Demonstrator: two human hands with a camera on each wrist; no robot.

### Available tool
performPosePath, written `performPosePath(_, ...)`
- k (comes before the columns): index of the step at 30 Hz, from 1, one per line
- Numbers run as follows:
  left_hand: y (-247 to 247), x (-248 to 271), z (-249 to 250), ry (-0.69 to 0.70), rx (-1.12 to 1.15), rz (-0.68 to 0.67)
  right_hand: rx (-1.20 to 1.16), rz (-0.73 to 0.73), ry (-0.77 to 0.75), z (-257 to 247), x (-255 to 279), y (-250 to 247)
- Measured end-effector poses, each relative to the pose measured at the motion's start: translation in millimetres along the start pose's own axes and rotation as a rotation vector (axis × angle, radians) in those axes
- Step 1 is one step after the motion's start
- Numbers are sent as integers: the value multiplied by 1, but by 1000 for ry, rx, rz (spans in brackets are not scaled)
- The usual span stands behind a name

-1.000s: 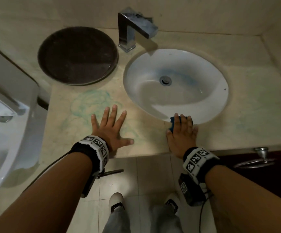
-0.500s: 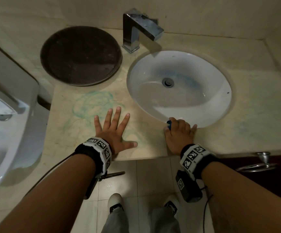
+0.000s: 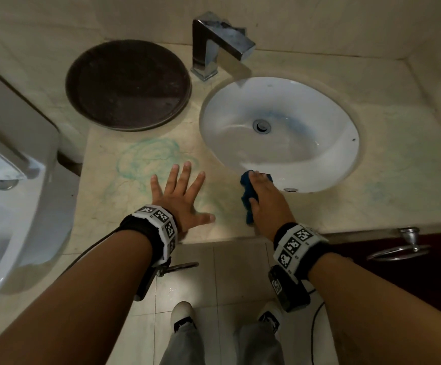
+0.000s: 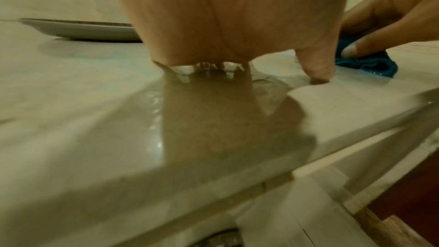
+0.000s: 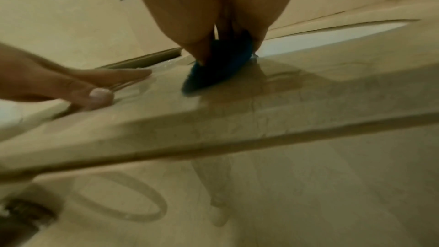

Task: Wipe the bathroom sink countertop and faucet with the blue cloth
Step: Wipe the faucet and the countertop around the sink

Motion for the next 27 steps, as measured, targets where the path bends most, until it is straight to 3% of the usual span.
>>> performPosePath(4, 1, 11, -16, -35, -5, 13, -314, 136, 122, 10, 15, -15)
performPosePath(7, 3, 14, -26, -54, -31, 4, -95, 123, 113, 23, 32, -8)
performPosePath(12, 7, 11, -26, -57, -14, 11, 168, -155, 98, 14, 43, 13)
performPosePath(19, 6, 10, -27, -54, -16, -9, 346, -154, -35, -6, 27, 26)
performPosePath(27, 5, 10, -27, -64, -20, -24, 296, -149, -64, -20, -1, 25)
Point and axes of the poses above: each hand's wrist, its own x-axis away from the middle knuckle, its own y-axis out of the palm, z = x × y, the point moved 2 cm from there along -x, towards the middle knuckle, and after that the axes turned 8 degrees about x, right-handed, at the moved point
